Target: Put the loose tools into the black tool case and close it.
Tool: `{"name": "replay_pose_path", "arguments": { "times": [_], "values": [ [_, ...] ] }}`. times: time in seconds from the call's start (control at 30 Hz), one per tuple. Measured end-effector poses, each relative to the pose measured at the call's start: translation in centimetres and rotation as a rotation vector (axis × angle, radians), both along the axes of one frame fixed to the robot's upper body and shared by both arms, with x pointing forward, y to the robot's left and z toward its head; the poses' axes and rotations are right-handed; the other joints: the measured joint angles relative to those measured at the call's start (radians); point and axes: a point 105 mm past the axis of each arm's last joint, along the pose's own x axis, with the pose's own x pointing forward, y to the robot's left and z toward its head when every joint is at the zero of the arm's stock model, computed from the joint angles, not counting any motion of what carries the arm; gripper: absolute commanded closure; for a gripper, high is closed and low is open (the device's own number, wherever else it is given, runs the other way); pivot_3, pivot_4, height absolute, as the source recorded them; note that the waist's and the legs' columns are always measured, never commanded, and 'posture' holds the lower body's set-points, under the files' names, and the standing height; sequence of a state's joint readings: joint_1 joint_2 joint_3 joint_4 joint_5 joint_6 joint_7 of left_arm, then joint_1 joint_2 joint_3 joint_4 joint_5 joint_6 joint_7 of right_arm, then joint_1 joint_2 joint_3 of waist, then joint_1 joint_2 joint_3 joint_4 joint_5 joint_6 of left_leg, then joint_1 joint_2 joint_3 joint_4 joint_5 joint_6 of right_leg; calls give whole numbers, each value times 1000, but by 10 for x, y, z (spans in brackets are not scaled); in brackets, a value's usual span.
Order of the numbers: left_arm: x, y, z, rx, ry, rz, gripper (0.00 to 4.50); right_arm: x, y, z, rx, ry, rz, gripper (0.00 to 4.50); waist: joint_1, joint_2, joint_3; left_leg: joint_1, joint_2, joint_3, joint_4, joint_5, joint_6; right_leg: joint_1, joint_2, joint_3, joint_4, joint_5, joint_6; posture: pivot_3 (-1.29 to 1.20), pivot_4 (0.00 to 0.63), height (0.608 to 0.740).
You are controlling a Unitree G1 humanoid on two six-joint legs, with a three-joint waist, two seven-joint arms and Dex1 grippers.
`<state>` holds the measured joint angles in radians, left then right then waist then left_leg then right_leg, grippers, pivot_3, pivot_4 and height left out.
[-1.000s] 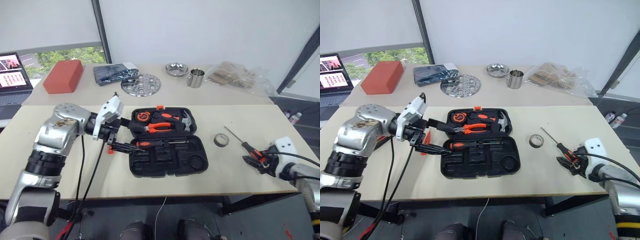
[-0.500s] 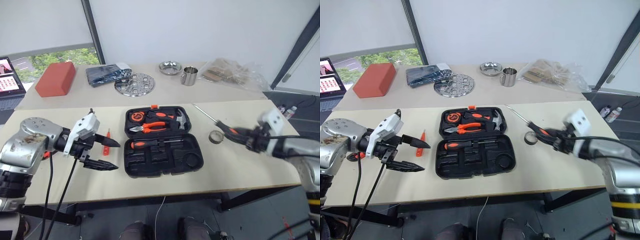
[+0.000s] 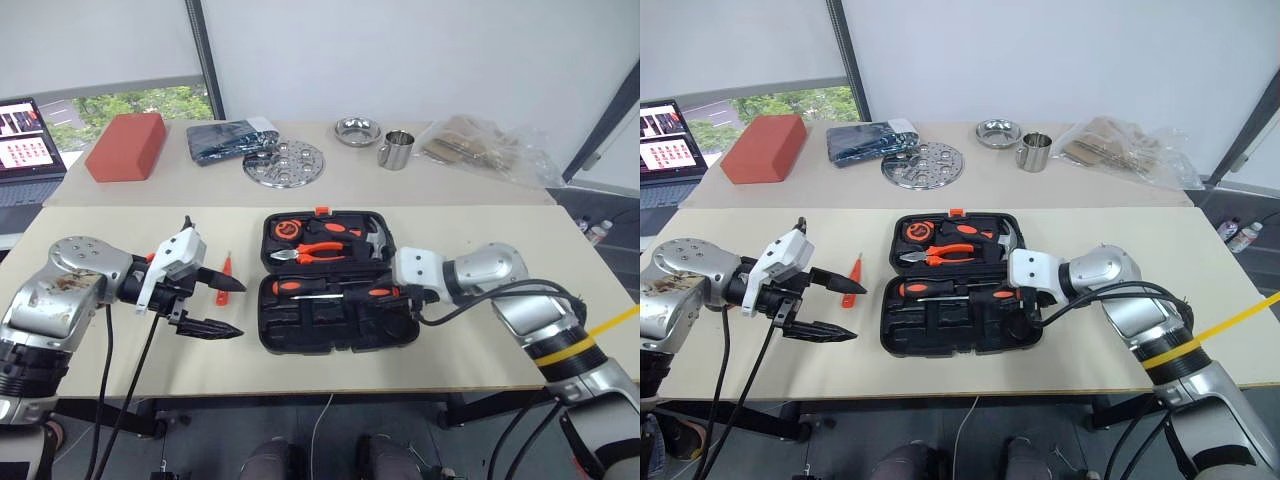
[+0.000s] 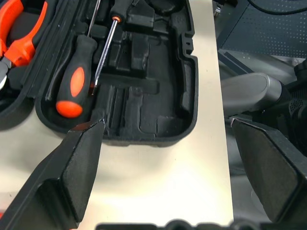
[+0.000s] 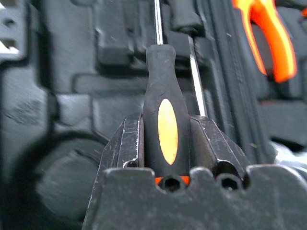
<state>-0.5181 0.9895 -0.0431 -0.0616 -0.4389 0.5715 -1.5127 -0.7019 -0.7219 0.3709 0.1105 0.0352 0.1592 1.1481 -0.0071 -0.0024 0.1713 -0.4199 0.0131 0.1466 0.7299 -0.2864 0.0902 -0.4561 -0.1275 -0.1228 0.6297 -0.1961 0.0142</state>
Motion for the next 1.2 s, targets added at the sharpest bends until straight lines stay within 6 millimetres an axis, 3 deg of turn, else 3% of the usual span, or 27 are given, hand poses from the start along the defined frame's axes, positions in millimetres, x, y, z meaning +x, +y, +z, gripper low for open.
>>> {"name": "replay_pose_path", "arguments": {
  "times": [0.07,0.13,0.23,0.3,0.43,0.57,0.63,0.77,0.97,1.03,1.1,1.2],
  "values": [
    [0,0,0,-4,-2,2,0,2,4,1,10,-14,-2,1161,-6,0,0,2,0,0,0,0,-1,0,0,0,1,0,0,0,150,734],
    [0,-1,0,-6,-3,3,0,3,5,1,18,-18,-2,651,-8,0,0,2,0,0,0,1,-1,1,0,1,1,0,0,0,150,734],
    [0,-1,1,-14,-2,1,0,3,9,5,56,-11,-8,651,-9,0,0,3,1,0,0,1,-2,1,0,2,2,0,0,0,150,734],
    [0,-1,1,-15,-2,2,0,2,20,11,172,68,-34,1376,-9,0,0,3,1,0,0,1,-2,1,0,2,2,3,-5,0,150,734],
    [3,1,0,-18,3,16,0,-1,27,19,227,98,-39,2695,-6,0,0,3,0,0,0,1,-2,1,0,2,2,3,-5,0,150,734],
    [4,1,1,-15,-2,16,0,-1,35,15,255,118,-50,4074,-7,0,0,3,0,0,0,1,-2,1,1,2,2,3,-5,0,150,734],
    [5,0,1,-14,0,13,0,-3,40,5,223,122,-53,4480,-8,0,0,3,1,0,-1,1,-2,0,1,2,2,3,-5,0,150,734],
    [7,2,-2,-4,2,29,0,-3,45,-20,104,92,-47,4480,-10,-1,-1,4,1,1,-1,1,-2,1,1,2,2,2,-4,0,150,734],
    [7,8,-12,-11,13,94,0,-3,48,-21,115,41,-58,4480,-11,-4,-2,12,1,1,-1,0,-8,8,0,3,3,1,-3,0,150,734],
    [3,17,-22,-14,37,154,0,-2,45,-14,184,83,-91,4480,-11,-4,-2,11,1,0,-2,1,-7,5,0,4,3,2,-6,0,150,734],
    [-5,30,-31,-27,66,237,0,-3,40,9,295,108,-110,4480,-11,-4,-2,6,1,0,-2,2,-4,0,-1,4,4,6,-12,0,150,734],
    [-18,48,-36,-46,70,364,0,-16,33,47,426,148,-85,3772,-10,-4,-2,5,2,-1,-4,2,-4,0,0,3,3,6,-12,0,150,734]
  ]
}}
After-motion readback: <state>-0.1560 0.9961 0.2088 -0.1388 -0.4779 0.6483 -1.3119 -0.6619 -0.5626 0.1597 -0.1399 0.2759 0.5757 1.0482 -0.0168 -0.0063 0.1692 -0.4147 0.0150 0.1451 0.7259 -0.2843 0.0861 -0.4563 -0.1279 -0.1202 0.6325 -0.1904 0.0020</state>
